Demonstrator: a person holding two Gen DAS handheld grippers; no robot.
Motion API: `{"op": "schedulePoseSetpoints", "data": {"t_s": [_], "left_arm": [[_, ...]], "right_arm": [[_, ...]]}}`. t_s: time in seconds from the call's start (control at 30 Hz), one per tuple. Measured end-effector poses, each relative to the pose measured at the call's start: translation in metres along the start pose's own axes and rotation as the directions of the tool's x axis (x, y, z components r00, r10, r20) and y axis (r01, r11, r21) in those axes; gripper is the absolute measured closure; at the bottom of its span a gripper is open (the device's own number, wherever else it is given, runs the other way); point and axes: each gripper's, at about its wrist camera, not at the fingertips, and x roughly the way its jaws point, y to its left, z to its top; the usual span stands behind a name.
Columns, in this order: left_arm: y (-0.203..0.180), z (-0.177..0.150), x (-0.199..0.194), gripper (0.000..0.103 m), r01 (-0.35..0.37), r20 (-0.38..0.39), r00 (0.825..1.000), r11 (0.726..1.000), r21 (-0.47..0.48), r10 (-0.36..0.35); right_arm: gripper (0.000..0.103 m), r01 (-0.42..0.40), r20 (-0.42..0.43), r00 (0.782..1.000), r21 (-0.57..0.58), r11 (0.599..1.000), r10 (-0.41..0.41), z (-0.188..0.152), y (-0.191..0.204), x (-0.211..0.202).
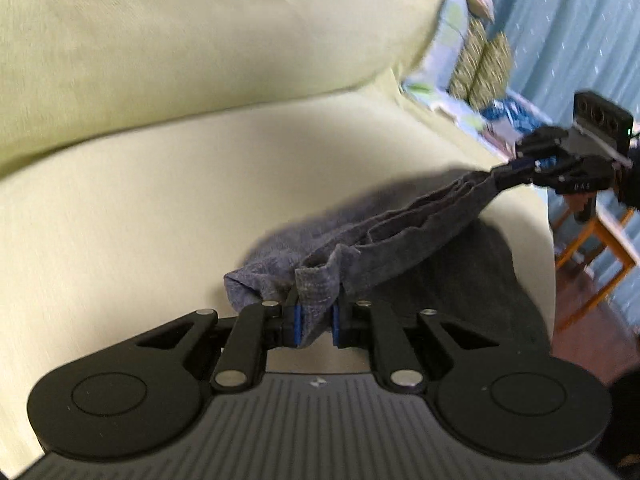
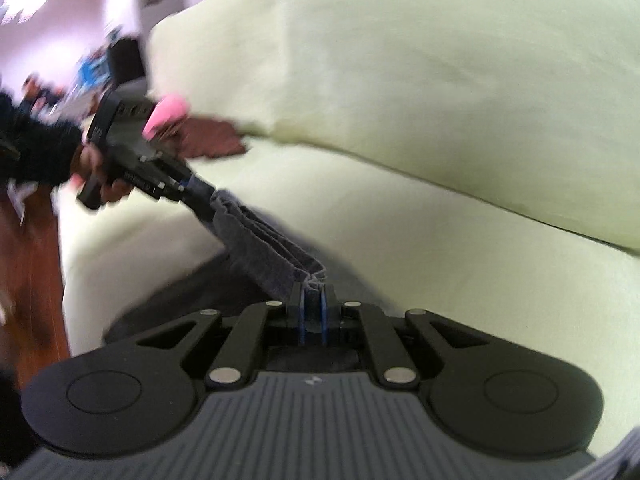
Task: Fold clothes
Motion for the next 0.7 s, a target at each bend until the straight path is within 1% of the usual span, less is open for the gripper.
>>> {"op": "schedulePoseSetpoints", "data": {"t_s": [0.07, 0.13, 0.17, 0.2, 0.23, 0.27, 0.33, 0.37, 0.4, 0.43, 0.47, 0.5, 0.53, 0.57, 0.6, 0.63, 0.7], "left_arm": [[-0.009, -0.012, 0.004, 0.09, -0.01, 0.007, 1.0, 1.0, 0.008, 0.01], [-0.017, -0.03, 0.003, 0.089, -0.02, 0.042, 0.999, 1.0, 0.012, 0.019], [-0.02, -0.036, 0.002, 0.089, -0.026, 0.061, 0.998, 0.999, 0.022, 0.025], [-0.024, -0.038, 0.002, 0.087, -0.032, 0.071, 0.997, 0.999, 0.034, 0.029], [-0.028, -0.039, 0.004, 0.084, -0.037, 0.076, 0.997, 0.998, 0.045, 0.034], [-0.033, -0.04, 0.006, 0.084, -0.046, 0.081, 0.996, 0.997, 0.062, 0.041], [-0.045, -0.048, 0.003, 0.081, -0.082, 0.079, 0.994, 0.987, 0.14, 0.071], [-0.049, -0.051, 0.003, 0.08, -0.09, 0.072, 0.994, 0.983, 0.16, 0.079], [-0.054, -0.055, 0.002, 0.075, -0.104, 0.064, 0.994, 0.976, 0.193, 0.094], [-0.062, -0.06, 0.0, 0.068, -0.13, 0.053, 0.991, 0.961, 0.245, 0.121], [-0.07, -0.064, -0.003, 0.064, -0.156, 0.041, 0.988, 0.944, 0.29, 0.151], [-0.078, -0.067, -0.006, 0.06, -0.179, 0.038, 0.984, 0.927, 0.329, 0.177], [-0.085, -0.071, -0.01, 0.06, -0.205, 0.042, 0.978, 0.906, 0.369, 0.204], [-0.094, -0.075, -0.015, 0.059, -0.235, 0.048, 0.97, 0.882, 0.408, 0.237], [-0.105, -0.077, -0.018, 0.056, -0.273, 0.056, 0.959, 0.855, 0.441, 0.277], [-0.116, -0.079, -0.021, 0.053, -0.312, 0.074, 0.946, 0.825, 0.47, 0.316], [-0.137, -0.081, -0.024, 0.051, -0.39, 0.12, 0.914, 0.755, 0.527, 0.388]], "right_arm": [[0.097, 0.0, 0.001, 1.0, -0.049, 0.999, 0.0, -0.018, 0.011, -0.004], [0.097, 0.018, 0.017, 1.0, -0.128, 0.992, -0.016, -0.042, 0.025, -0.007], [0.097, 0.021, 0.023, 1.0, -0.152, 0.988, -0.018, -0.046, 0.031, -0.009], [0.097, 0.026, 0.032, 0.999, -0.19, 0.981, -0.02, -0.054, 0.038, -0.008], [0.096, 0.032, 0.037, 0.999, -0.211, 0.977, -0.025, -0.055, 0.044, -0.004], [0.095, 0.046, 0.047, 0.998, -0.27, 0.962, -0.035, -0.061, 0.052, -0.005], [0.085, 0.075, 0.043, 0.997, -0.382, 0.921, -0.064, -0.073, 0.067, -0.004], [0.079, 0.09, 0.04, 0.996, -0.432, 0.897, -0.081, -0.078, 0.075, -0.003], [0.071, 0.101, 0.03, 0.995, -0.478, 0.873, -0.099, -0.082, 0.083, -0.002], [0.069, 0.117, 0.021, 0.992, -0.504, 0.856, -0.124, -0.084, 0.09, -0.002], [0.067, 0.132, 0.006, 0.989, -0.519, 0.844, -0.151, -0.081, 0.096, 0.001], [0.06, 0.15, -0.003, 0.984, -0.538, 0.83, -0.179, -0.08, 0.102, 0.002], [0.055, 0.176, 0.007, 0.978, -0.563, 0.808, -0.208, -0.081, 0.11, -0.001], [0.055, 0.202, 0.017, 0.971, -0.587, 0.784, -0.237, -0.081, 0.118, -0.005], [0.055, 0.223, 0.028, 0.965, -0.605, 0.764, -0.259, -0.082, 0.125, -0.008], [0.054, 0.241, 0.039, 0.961, -0.609, 0.756, -0.275, -0.084, 0.132, -0.012], [0.054, 0.31, 0.074, 0.94, -0.598, 0.739, -0.334, -0.078, 0.154, -0.023]]}}
